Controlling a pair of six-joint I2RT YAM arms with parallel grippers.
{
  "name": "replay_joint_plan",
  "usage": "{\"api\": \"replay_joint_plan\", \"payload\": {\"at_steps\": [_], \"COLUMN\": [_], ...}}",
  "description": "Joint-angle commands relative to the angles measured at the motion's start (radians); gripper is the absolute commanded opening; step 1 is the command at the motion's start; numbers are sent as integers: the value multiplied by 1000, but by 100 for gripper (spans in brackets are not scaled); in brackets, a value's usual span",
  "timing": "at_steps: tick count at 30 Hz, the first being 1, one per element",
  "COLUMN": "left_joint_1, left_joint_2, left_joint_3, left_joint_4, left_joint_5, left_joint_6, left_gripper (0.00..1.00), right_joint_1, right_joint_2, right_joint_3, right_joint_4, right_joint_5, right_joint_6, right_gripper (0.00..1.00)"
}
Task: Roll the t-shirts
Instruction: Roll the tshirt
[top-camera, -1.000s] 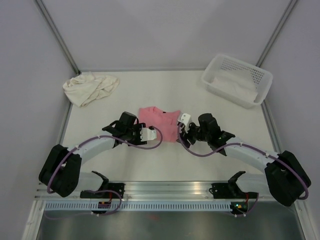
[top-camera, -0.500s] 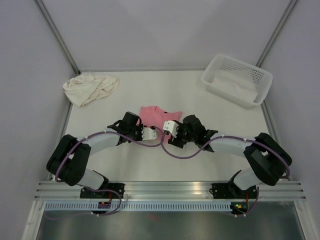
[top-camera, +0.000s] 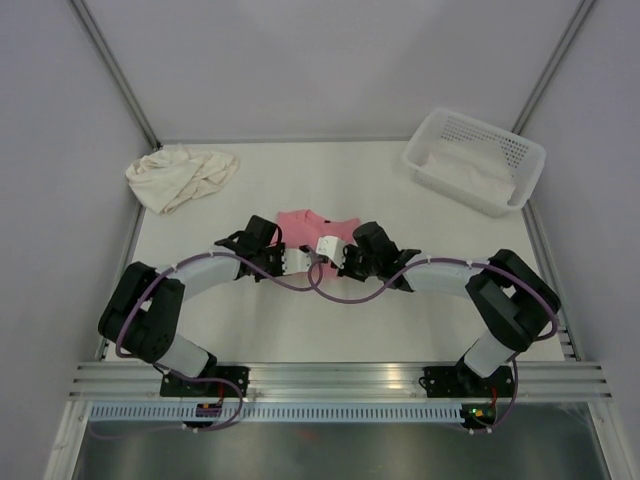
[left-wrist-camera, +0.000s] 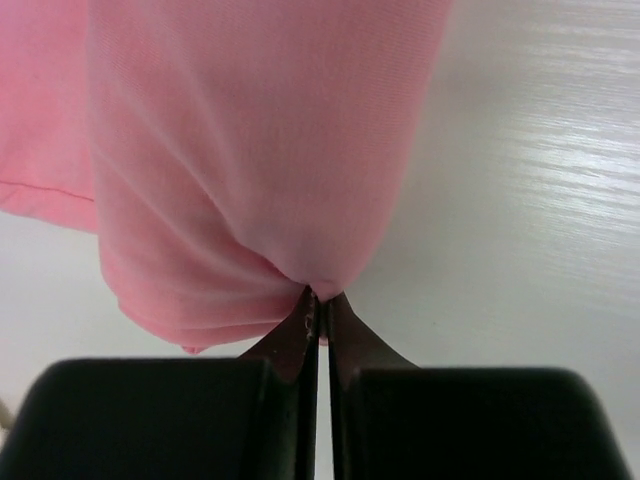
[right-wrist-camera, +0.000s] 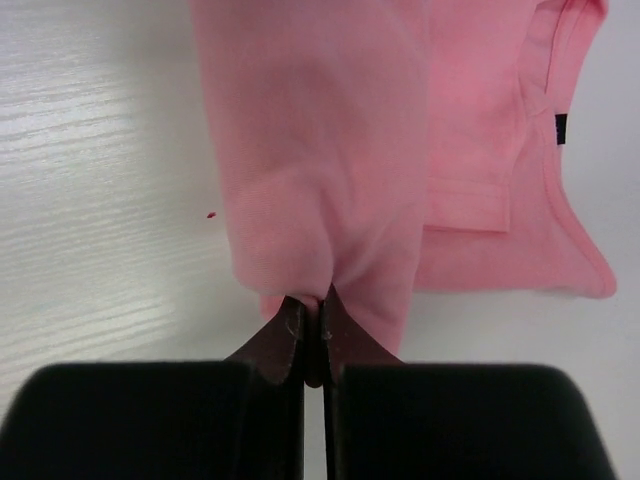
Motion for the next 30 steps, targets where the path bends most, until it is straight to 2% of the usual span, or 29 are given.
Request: {"api": "replay_joint_plan", "payload": {"at_steps": [1, 4, 5, 6, 9, 11, 16, 21, 25, 26, 28, 30], "left_joint_1": [11, 11, 11, 11, 13, 21, 41, 188, 248, 252, 255, 258], "left_joint_2": [0, -12, -15, -17, -37, -66, -37, 155, 229, 227, 215, 212], "left_joint_3": [67, 134, 180, 205, 272, 295, 349, 501, 587, 589, 584, 582], "left_joint_4": [-146, -342, -405, -554, -768, -847, -1005, -1061, -1002, -984, -935, -918], "left_joint_5": [87, 160, 183, 230, 334, 396, 531, 637, 596, 585, 571, 574], "left_joint_6": [-12, -2, 8, 16, 24, 30, 60, 22, -70, -81, -105, -128], "left_gripper": [2, 2, 2, 2, 2, 2, 2, 4, 21, 35, 49, 52], "right_joint_1": [9, 9, 6, 0, -32, -54, -135, -204, -243, -250, -264, -277], "right_joint_2": [-42, -65, -75, -78, -84, -85, -86, 22, 140, 169, 195, 207], "right_joint_3": [10, 59, 80, 126, 174, 180, 168, 194, 263, 272, 286, 289], "right_joint_4": [-69, -192, -292, -343, -512, -589, -615, -513, -499, -488, -455, -406], "right_joint_5": [-35, -109, -147, -240, -446, -527, -693, -763, -750, -758, -760, -769], "right_joint_6": [-88, -81, -65, -50, -1, 27, 73, 211, 304, 324, 363, 404], "right_gripper": [0, 0, 0, 0, 0, 0, 1, 0, 0, 0, 1, 3]}}
